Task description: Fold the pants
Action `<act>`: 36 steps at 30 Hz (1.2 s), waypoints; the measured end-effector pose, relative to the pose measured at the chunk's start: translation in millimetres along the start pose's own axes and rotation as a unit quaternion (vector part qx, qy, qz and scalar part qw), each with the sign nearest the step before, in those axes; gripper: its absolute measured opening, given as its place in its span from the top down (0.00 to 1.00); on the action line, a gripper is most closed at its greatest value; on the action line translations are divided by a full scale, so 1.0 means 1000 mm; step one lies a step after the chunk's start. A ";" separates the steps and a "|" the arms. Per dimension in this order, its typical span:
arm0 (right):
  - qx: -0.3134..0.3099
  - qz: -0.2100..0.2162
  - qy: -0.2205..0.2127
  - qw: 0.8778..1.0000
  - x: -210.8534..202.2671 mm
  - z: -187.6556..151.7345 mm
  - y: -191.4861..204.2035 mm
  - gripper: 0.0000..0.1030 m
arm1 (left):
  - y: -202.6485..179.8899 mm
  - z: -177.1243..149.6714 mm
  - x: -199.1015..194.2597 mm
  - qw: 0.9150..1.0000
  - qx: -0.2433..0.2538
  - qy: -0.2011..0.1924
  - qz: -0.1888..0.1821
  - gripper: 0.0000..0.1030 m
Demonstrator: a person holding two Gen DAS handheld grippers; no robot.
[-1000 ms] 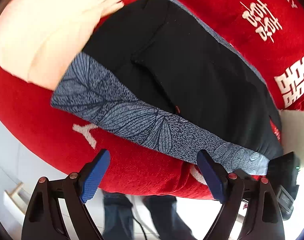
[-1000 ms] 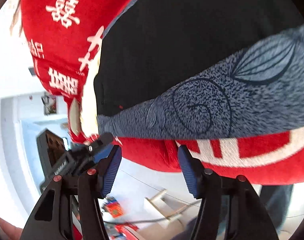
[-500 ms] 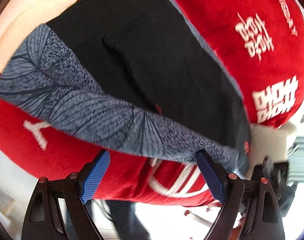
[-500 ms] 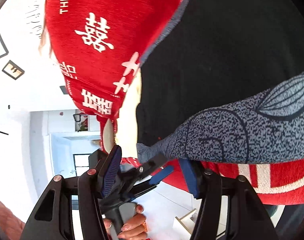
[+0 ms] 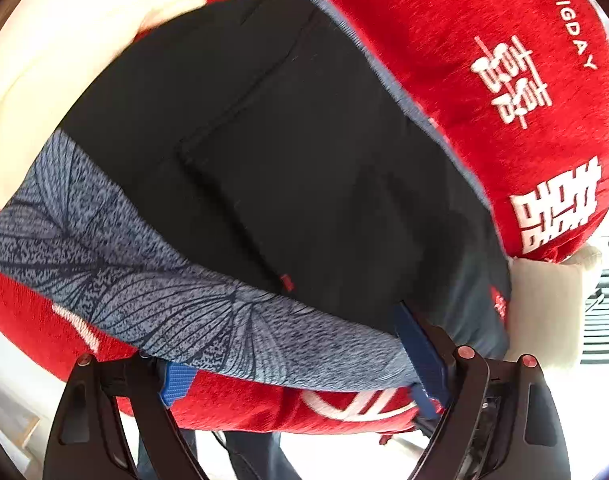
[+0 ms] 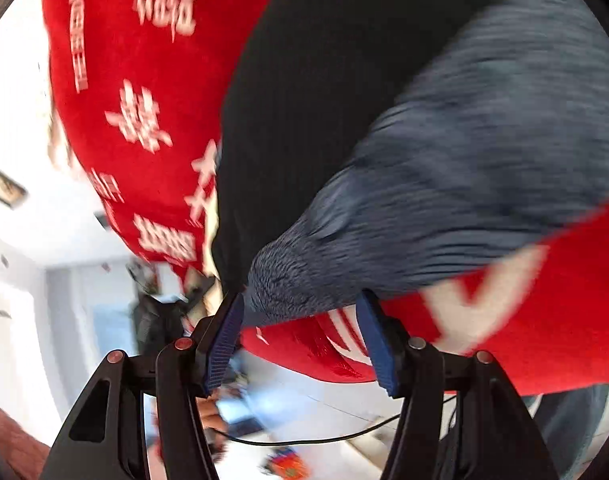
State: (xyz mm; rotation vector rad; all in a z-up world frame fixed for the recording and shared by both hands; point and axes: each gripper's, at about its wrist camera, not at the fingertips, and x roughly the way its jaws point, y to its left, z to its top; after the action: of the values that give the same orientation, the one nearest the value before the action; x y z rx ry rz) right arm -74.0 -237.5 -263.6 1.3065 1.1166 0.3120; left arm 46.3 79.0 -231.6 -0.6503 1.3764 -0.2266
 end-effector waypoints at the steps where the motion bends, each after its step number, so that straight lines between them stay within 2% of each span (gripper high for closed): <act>1: 0.009 0.011 -0.010 1.000 -0.008 0.001 -0.005 0.38 | 0.001 0.000 0.002 1.000 -0.002 0.001 0.000 0.13; 6: 0.044 0.057 -0.072 0.995 -0.039 0.004 -0.024 0.38 | -0.003 0.000 0.004 1.000 0.010 0.005 0.011 0.13; 13: 0.080 0.061 -0.139 0.985 -0.086 -0.004 -0.046 0.38 | -0.005 0.000 0.005 0.999 0.028 0.015 0.022 0.13; 19: 0.076 0.037 -0.143 0.986 -0.100 -0.012 -0.056 0.39 | -0.018 0.000 0.011 0.998 0.050 0.015 0.045 0.13; 22: 0.063 0.042 -0.140 0.987 -0.093 -0.004 -0.049 0.39 | -0.020 -0.001 0.011 0.997 0.055 0.008 0.055 0.14; 24: 0.044 0.039 -0.131 0.990 -0.081 0.010 -0.035 0.42 | -0.021 0.000 0.010 0.996 0.057 0.003 0.067 0.41; 25: 0.041 0.033 -0.128 0.990 -0.078 0.013 -0.031 0.54 | -0.020 0.001 0.010 0.996 0.056 0.005 0.071 0.46; 26: 0.042 0.018 -0.123 0.991 -0.075 0.016 -0.028 0.65 | -0.017 0.002 0.009 0.996 0.053 0.004 0.071 0.61; 27: 0.052 0.003 -0.121 0.991 -0.072 0.019 -0.026 0.90 | -0.012 0.004 0.006 0.997 0.048 0.004 0.063 0.78; 28: 0.071 -0.012 -0.121 0.990 -0.073 0.020 -0.027 0.94 | -0.008 0.006 0.003 0.998 0.043 0.006 0.055 0.82; 30: 0.076 -0.030 -0.120 0.989 -0.077 0.019 -0.020 0.94 | -0.004 0.009 -0.009 0.999 0.034 0.002 0.038 0.82; 32: 0.045 -0.059 -0.115 0.991 -0.085 0.014 0.002 0.94 | -0.010 0.010 -0.021 0.998 0.048 -0.003 0.035 0.82; 36: 0.011 -0.077 -0.116 0.990 -0.097 0.020 0.044 0.94 | -0.031 0.017 -0.040 0.997 0.076 -0.009 0.033 0.82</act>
State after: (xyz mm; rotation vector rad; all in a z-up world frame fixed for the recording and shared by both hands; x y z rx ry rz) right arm -88.1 -308.2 -182.3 1.2331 1.0179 0.0316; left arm 61.6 79.4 -180.3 -0.4785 1.3465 -0.2680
